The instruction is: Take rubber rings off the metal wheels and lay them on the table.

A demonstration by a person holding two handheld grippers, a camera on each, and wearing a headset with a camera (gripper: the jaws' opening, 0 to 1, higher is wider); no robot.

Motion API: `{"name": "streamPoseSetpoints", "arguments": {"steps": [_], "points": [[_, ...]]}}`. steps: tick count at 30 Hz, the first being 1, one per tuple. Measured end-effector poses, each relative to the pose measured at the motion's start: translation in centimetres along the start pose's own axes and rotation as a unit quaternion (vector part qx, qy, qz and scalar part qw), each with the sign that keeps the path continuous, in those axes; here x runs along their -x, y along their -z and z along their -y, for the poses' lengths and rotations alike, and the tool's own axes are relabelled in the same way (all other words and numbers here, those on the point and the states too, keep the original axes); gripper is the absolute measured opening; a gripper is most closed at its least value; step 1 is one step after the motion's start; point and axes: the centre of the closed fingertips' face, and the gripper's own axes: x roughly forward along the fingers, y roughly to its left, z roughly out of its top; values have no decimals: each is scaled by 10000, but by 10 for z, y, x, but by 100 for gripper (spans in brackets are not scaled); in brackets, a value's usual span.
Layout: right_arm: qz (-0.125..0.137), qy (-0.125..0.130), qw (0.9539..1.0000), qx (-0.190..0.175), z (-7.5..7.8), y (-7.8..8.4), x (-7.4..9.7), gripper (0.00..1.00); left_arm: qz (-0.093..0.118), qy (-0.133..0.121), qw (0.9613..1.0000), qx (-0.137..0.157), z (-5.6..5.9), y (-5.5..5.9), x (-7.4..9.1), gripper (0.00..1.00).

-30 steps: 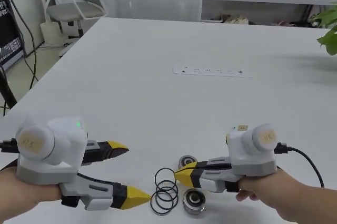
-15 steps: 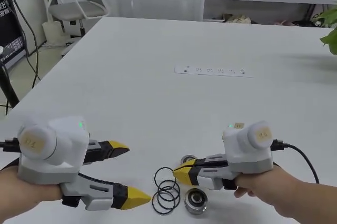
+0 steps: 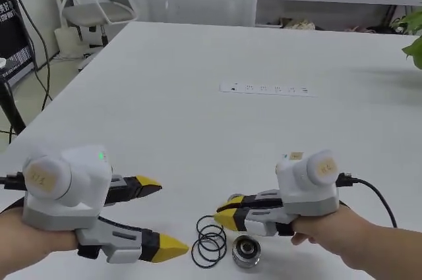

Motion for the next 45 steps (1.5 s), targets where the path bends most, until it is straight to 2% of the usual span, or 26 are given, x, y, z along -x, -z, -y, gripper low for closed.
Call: {"name": "streamPoseSetpoints", "arguments": {"steps": [11,18,28,36,45], "points": [[242,53,9997,-36,-2,-13,13,14,-33,46,10000,-59,2,-3,-2,67],[453,144,9988,-93,0,-24,24,20,38,74,9999,-108,1,-14,-5,68],[607,271,9977,-112,2,-29,42,28,118,101,9997,-192,5,-24,-3,68],[635,318,9975,-6,-2,-30,56,35,138,86,9996,-246,7,-26,-1,71],[537,331,9978,182,-9,-25,72,42,171,91,9995,-267,9,-30,2,72]]}}
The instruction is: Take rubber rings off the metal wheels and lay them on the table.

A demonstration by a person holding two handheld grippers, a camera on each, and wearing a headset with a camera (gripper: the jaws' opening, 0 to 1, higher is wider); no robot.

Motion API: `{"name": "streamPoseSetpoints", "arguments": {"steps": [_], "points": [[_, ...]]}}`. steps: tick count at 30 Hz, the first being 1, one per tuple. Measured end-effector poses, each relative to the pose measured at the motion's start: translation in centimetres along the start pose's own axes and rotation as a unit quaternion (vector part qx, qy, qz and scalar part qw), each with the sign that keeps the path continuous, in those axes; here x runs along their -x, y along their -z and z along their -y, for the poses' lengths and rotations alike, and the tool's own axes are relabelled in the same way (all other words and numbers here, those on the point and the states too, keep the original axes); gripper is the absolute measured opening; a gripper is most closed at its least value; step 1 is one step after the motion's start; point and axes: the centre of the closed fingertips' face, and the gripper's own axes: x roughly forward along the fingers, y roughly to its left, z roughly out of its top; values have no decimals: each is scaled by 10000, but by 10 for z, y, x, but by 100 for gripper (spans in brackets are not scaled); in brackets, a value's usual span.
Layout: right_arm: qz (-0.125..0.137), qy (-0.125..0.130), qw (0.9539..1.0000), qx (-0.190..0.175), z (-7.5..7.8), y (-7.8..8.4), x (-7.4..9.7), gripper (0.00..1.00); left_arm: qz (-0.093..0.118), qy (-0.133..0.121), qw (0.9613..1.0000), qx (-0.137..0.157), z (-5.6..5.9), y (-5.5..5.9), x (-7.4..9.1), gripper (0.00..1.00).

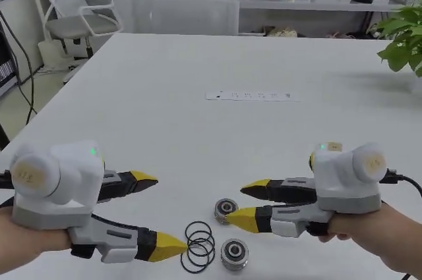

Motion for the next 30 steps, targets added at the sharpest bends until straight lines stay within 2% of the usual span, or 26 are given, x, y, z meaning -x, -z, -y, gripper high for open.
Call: {"name": "streamPoseSetpoints", "arguments": {"steps": [12,19,30], "points": [[-65,87,9999,105,-3,6,23,54,43,15,10000,-72,7,-5,3,73],[-97,173,9997,150,-4,11,38,62,20,24,9999,-140,10,-6,5,75],[-97,355,9992,167,-1,19,60,69,-15,10,9999,-121,12,-4,8,78]]}}
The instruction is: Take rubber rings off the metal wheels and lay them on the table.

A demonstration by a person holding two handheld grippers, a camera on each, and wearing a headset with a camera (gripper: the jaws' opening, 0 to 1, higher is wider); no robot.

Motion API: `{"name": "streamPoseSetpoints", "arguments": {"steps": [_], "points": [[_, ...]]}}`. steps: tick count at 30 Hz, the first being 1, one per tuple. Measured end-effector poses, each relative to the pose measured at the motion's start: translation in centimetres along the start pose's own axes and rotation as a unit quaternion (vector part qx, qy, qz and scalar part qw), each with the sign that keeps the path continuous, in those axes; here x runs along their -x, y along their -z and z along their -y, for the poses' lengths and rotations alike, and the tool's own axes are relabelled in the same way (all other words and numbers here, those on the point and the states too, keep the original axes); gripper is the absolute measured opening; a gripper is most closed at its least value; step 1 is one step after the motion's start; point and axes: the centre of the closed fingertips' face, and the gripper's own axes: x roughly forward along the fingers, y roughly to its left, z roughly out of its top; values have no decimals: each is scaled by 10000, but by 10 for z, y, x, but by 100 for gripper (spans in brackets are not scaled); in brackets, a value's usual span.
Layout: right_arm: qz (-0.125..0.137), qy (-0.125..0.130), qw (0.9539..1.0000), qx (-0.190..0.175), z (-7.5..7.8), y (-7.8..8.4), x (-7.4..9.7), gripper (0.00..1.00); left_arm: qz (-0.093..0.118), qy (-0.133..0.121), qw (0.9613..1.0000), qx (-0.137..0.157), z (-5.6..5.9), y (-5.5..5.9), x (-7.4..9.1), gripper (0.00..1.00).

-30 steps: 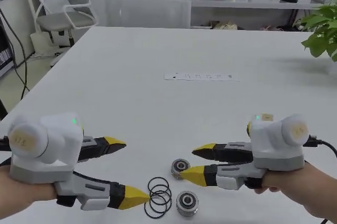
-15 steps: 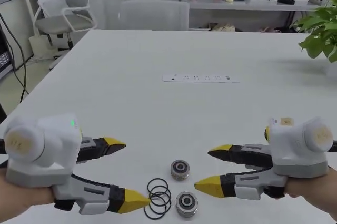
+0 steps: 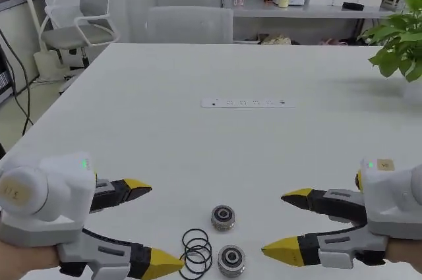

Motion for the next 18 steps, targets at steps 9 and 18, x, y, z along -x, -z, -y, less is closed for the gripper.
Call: {"name": "streamPoseSetpoints", "arguments": {"steps": [9,18], "points": [[14,127,9999,-19,3,5,10,72,-17,-16,10000,1,1,2,1,79],[-8,190,9998,-34,4,11,14,74,-41,-55,10000,14,-1,7,4,80]]}}
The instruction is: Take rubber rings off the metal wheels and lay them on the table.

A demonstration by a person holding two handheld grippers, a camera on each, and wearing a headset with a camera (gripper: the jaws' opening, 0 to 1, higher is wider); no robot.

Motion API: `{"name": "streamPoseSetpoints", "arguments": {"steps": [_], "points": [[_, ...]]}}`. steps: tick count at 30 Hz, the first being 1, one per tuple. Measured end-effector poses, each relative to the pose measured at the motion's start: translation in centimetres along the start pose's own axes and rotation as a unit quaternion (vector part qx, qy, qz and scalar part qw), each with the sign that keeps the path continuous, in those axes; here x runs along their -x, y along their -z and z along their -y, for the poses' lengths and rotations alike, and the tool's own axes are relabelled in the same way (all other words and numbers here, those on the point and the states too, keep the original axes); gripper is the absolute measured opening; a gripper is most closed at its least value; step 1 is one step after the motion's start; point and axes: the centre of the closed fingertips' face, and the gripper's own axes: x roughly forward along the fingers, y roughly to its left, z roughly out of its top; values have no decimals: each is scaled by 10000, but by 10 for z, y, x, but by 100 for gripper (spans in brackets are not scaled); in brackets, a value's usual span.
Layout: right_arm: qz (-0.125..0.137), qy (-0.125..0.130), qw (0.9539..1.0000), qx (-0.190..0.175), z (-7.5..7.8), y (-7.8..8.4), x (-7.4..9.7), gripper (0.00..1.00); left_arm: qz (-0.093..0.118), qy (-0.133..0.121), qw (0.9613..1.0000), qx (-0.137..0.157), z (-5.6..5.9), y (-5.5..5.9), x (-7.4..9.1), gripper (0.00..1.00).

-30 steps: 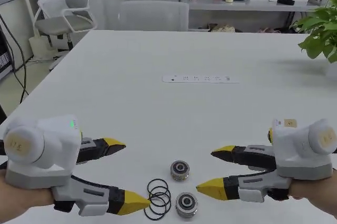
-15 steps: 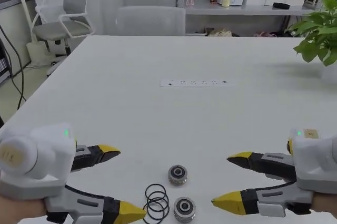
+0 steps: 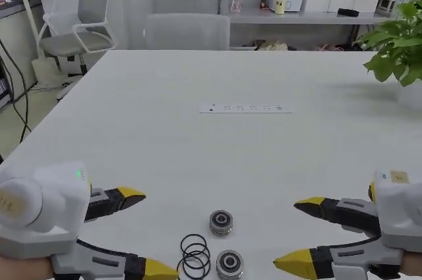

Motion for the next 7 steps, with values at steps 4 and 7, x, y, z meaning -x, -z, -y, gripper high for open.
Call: {"name": "streamPoseSetpoints", "arguments": {"steps": [4,7], "points": [[-7,24,10000,-13,0,1,1,74,17,-30,10000,13,-1,0,1,80],[17,50,10000,-37,2,1,3,74,24,-51,10000,30,-1,1,2,80]]}}
